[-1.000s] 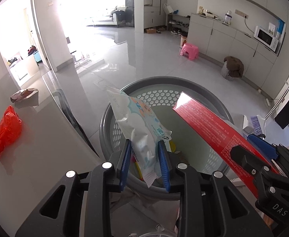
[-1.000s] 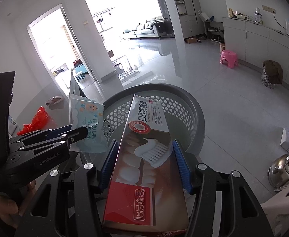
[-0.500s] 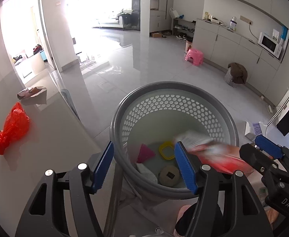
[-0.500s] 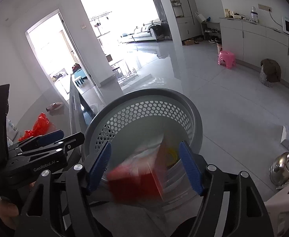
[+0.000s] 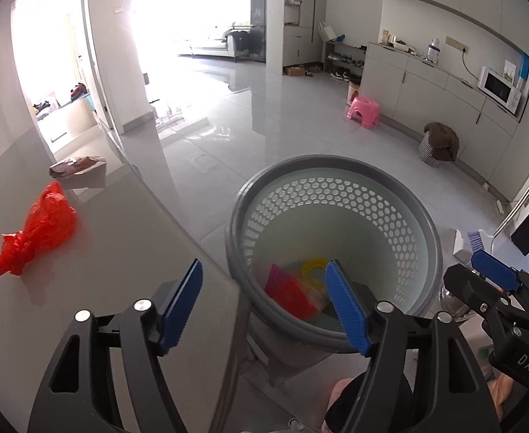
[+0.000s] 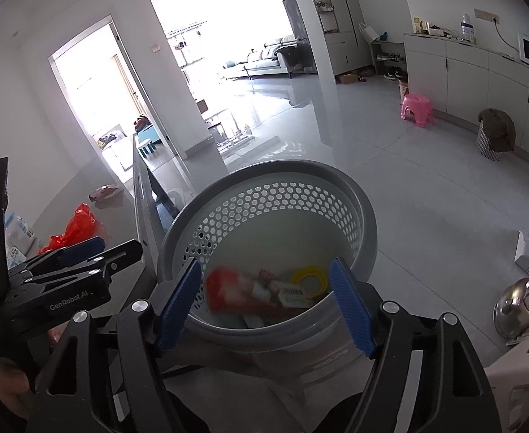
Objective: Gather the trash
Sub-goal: 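Carry both items over the basket and open both tools to drop them, then move the left tool back over the table and grasp the red plastic bag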
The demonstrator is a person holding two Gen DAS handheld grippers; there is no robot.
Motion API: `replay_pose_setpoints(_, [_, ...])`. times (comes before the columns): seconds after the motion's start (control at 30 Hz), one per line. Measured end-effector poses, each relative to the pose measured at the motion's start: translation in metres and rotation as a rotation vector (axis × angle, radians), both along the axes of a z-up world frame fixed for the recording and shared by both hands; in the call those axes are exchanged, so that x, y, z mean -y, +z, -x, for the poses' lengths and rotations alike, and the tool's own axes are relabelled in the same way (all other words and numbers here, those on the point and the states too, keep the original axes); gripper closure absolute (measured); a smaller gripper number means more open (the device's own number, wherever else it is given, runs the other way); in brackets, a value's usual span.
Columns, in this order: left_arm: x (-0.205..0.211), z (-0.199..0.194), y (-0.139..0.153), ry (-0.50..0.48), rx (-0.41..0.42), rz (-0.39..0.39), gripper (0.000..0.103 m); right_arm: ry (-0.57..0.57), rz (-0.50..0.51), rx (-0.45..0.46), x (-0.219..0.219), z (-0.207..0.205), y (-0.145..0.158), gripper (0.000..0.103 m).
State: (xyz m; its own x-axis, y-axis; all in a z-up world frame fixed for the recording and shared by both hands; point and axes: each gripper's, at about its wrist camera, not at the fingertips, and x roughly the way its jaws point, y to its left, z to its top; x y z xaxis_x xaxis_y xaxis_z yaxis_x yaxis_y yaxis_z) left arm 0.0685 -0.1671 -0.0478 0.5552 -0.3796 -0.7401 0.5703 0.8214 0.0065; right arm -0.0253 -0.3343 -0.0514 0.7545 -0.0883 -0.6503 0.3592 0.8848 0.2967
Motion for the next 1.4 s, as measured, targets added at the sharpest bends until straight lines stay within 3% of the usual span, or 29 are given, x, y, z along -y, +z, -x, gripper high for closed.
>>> replay_pose_setpoints(0.57, [-0.063, -0.006, 0.02, 0.121, 0.069, 0.036, 0.022, 0.065, 0.038, 0.013, -0.043, -0.013, 0.009, 0.027])
replay_pose_setpoints(0.8, [-0.104, -0.007, 0.024, 0.182, 0.092, 0.059, 0.012, 0.111, 0.056, 0.023, -0.072, -0.021, 0.012, 0.024])
replay_pose_setpoints(1.03, [-0.149, -0.014, 0.021, 0.253, 0.1, 0.067, 0.009, 0.183, 0.052, 0.022, -0.105, -0.034, 0.01, 0.023])
replay_pose_setpoints(1.4, [-0.222, -0.071, 0.017, 0.383, 0.145, 0.021, 0.008, 0.298, 0.039, -0.002, -0.151, -0.058, 0.01, 0.023])
